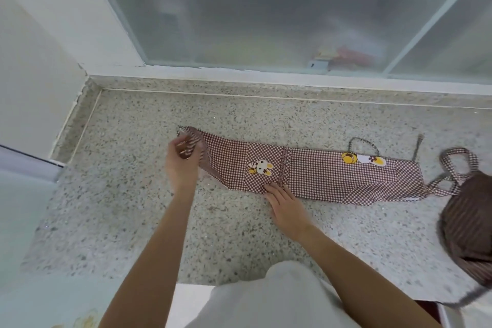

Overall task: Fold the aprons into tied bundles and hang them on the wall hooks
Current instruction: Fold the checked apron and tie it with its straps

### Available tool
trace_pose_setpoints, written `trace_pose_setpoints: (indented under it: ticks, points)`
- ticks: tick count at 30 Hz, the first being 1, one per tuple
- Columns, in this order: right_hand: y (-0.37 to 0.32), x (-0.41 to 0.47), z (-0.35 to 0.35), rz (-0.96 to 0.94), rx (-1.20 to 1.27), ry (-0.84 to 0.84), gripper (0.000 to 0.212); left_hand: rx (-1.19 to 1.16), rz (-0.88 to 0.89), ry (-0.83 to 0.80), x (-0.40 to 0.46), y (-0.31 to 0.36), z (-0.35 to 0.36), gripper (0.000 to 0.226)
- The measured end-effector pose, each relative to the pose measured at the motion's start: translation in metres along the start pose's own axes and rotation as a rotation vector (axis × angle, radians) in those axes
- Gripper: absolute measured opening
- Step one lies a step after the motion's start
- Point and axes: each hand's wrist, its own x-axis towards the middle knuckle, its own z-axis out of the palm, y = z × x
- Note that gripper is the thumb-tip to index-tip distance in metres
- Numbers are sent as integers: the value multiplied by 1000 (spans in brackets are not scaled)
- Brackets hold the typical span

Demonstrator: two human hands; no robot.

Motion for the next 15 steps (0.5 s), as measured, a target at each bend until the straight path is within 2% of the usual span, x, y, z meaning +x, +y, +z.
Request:
trace_pose_setpoints:
  ticks: [4,7,11,15]
  points:
    - [7,-12,-7,-20,47,-66,49,-61,179,-177,-58,40,56,31]
    - [25,-34,-11,24,203,14,49,-56,342,-401,-102,56,110,29]
    - [88,-85,-13,357,360,191,24,95,498,-717,-153,48,182,28]
    - [153,-130,-28,659,437,247,18,526,453,-1168,-186,11,228,47]
